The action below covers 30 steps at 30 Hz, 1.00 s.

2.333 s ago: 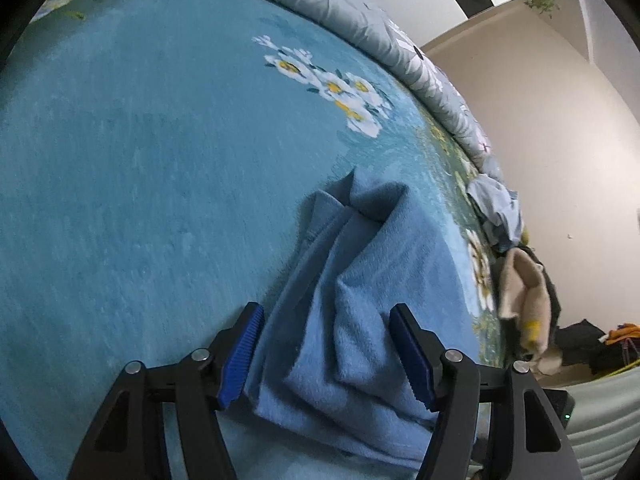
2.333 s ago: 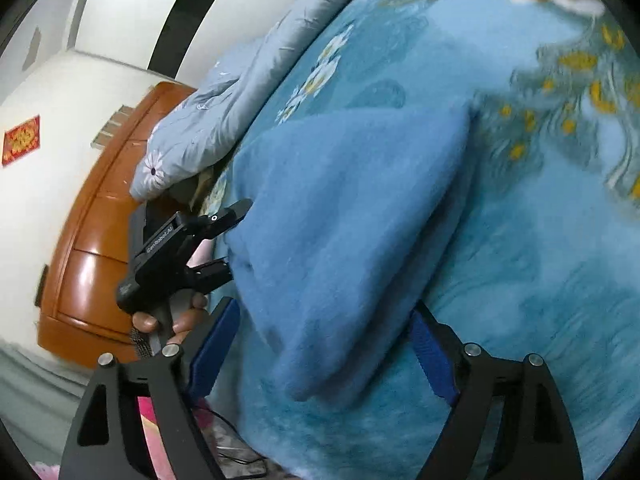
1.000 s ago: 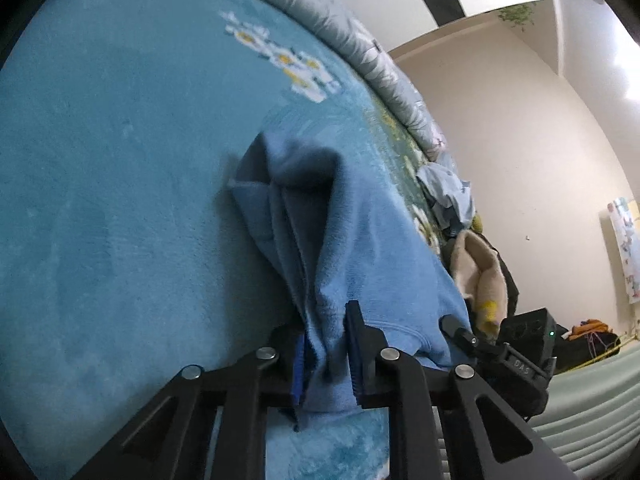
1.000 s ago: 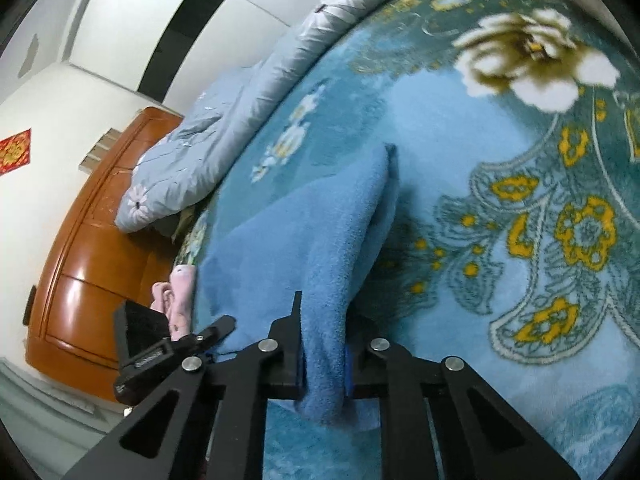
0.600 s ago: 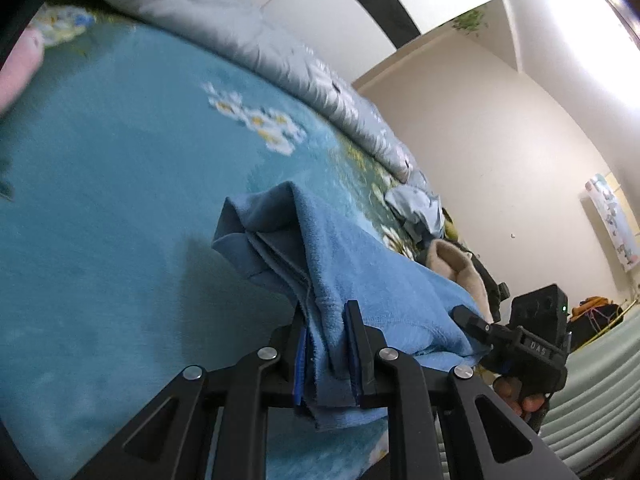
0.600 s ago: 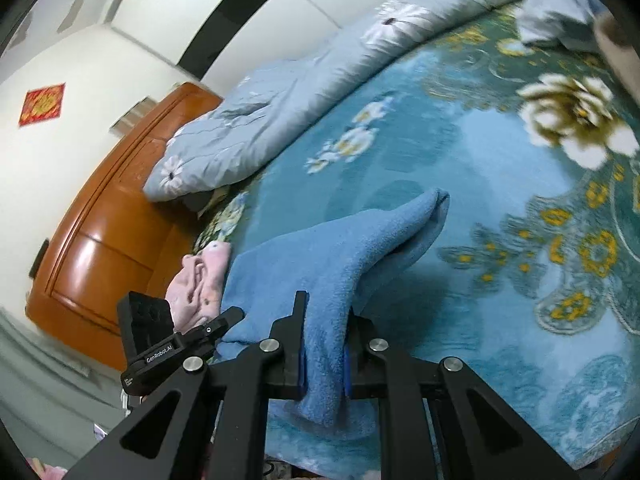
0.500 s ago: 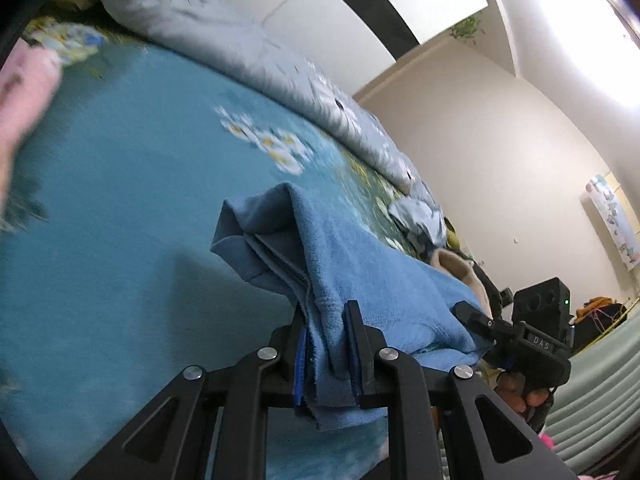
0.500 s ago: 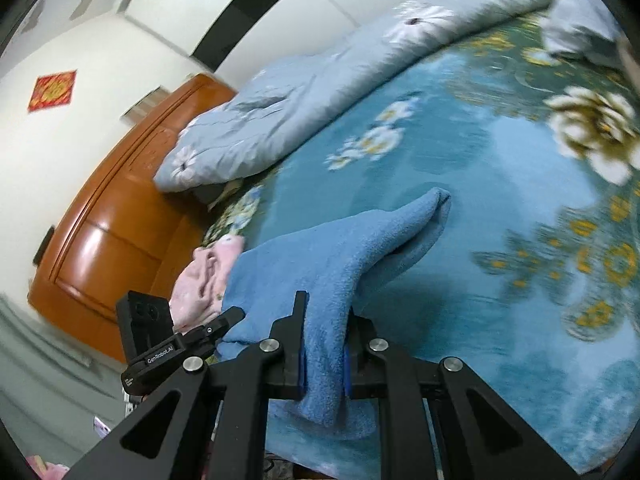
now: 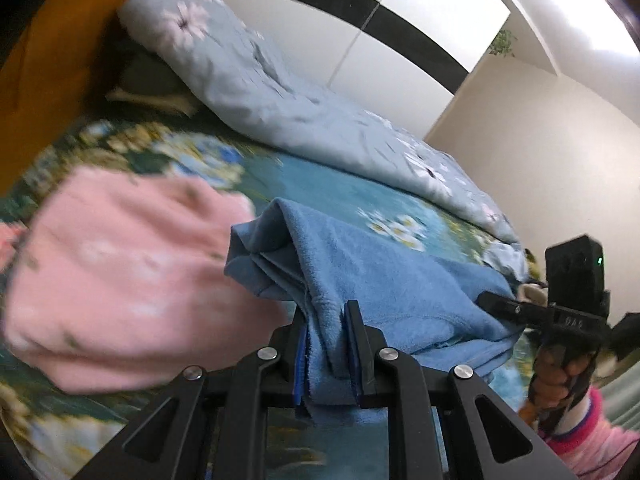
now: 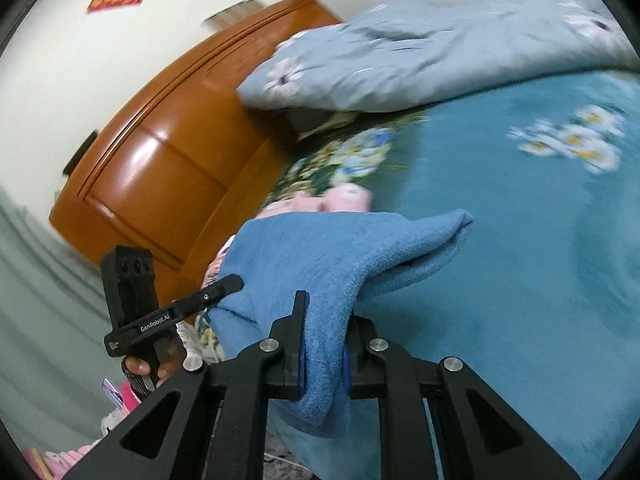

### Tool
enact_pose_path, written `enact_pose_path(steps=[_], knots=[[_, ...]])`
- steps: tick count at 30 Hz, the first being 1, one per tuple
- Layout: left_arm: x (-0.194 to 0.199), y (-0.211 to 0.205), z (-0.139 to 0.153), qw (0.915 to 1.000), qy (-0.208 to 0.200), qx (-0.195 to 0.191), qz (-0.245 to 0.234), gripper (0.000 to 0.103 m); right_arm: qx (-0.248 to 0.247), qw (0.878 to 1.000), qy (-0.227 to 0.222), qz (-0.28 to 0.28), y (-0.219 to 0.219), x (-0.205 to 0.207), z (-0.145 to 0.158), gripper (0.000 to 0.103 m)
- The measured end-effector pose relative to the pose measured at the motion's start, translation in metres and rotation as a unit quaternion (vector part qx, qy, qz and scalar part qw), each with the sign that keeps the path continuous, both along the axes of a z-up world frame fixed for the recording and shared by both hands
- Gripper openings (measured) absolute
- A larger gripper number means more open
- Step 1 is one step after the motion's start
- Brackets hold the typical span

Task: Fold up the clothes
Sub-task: 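Carry the folded sweater with both grippers onto the folded pink garment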

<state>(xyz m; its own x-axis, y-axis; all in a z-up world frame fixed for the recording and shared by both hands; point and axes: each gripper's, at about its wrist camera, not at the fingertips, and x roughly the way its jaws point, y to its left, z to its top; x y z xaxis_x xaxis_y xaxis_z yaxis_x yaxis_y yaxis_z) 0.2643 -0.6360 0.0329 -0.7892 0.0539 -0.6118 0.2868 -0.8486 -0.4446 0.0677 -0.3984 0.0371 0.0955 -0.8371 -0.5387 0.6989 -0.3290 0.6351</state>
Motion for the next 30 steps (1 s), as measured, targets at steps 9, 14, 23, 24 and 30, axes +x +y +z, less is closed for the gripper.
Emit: enact_pose_path(steps=[9,14,23,24,30], knots=[[0.045,-0.11,-0.002,0.9911,0.076,0.036,0.103,0.018,0.019,0.995,0.055,0.076,-0.133,0.01,0.038,0.013],[0.061,-0.15,-0.027,0.983,0.067,0.032,0.168,0.018,0.013,0.992,0.081,0.094,-0.185,0.02,0.02,0.013],[0.059,-0.178,-0.064,0.9759,-0.017,0.054,0.211,0.016,0.07,0.995,0.012,0.074,-0.206,0.01,-0.089,0.015],[0.058,-0.178,-0.065,0.9752,-0.023,0.054,0.213,0.018,0.063,0.996,-0.002,0.069,-0.203,0.006,-0.091,0.016],[0.067,-0.17,-0.047,0.9697,-0.027,-0.006,0.243,0.019,0.066,0.995,0.044,0.058,-0.189,0.003,-0.073,0.035]])
